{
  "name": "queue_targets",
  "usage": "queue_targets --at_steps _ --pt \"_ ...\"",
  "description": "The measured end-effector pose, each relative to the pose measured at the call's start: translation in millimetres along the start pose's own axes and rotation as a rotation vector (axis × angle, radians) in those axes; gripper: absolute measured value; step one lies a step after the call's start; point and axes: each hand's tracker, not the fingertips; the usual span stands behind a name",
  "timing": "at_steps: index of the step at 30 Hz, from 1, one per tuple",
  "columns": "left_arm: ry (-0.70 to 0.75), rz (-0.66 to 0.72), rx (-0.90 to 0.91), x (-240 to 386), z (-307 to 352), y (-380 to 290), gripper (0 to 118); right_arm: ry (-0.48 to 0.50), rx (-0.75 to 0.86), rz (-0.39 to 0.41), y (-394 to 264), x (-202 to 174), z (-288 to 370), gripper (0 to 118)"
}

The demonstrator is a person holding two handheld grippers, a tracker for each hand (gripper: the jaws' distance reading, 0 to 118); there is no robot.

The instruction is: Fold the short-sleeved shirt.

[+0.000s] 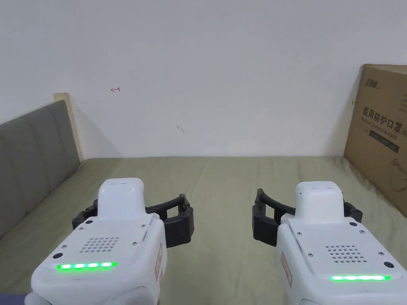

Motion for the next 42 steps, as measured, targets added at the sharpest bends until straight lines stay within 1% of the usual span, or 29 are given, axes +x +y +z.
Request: queue_targets --at_steps 5,9,11,14,16,19,29,35,42 --pt "0.013 0.013 -0.003 -0.1 1.0 4.3 109 0.003 -0.008 -0.01 -1.0 2.7 -0.7 93" --pt "0.044 -0.095 -0.028 6.6 -0.6 1.6 109 -0.003 -0.017 -0.01 -2.9 3.6 -1.5 93" --pt "0.028 -0.123 -0.02 9.5 0.3 -2.4 109 -0.007 -0.022 -0.011 -3.7 3.4 -2.1 93" --pt "0.034 -0.127 -0.023 13.8 1.3 -4.2 109 -0.008 -0.027 -0.008 -4.2 3.0 -2.7 93" --pt "0.07 -0.124 -0.019 15.7 0.4 -4.1 109 -0.009 -0.029 -0.008 -4.4 3.4 -2.7 93" --pt "0.088 -0.154 0.006 16.2 1.2 -4.2 109 -0.01 -0.032 -0.012 -4.9 4.9 -2.9 93" --pt "0.045 -0.097 0.013 5.9 4.8 -1.1 109 -0.033 -0.047 -0.005 -9.4 7.7 -4.8 93" --pt "0.047 -0.099 0.01 4.0 5.6 -1.8 109 -0.033 -0.056 -0.011 -11.0 8.7 -5.6 93" --pt "0.031 -0.09 0.007 1.8 6.9 -1.1 109 -0.034 -0.06 0.004 -11.9 7.7 -4.8 93"
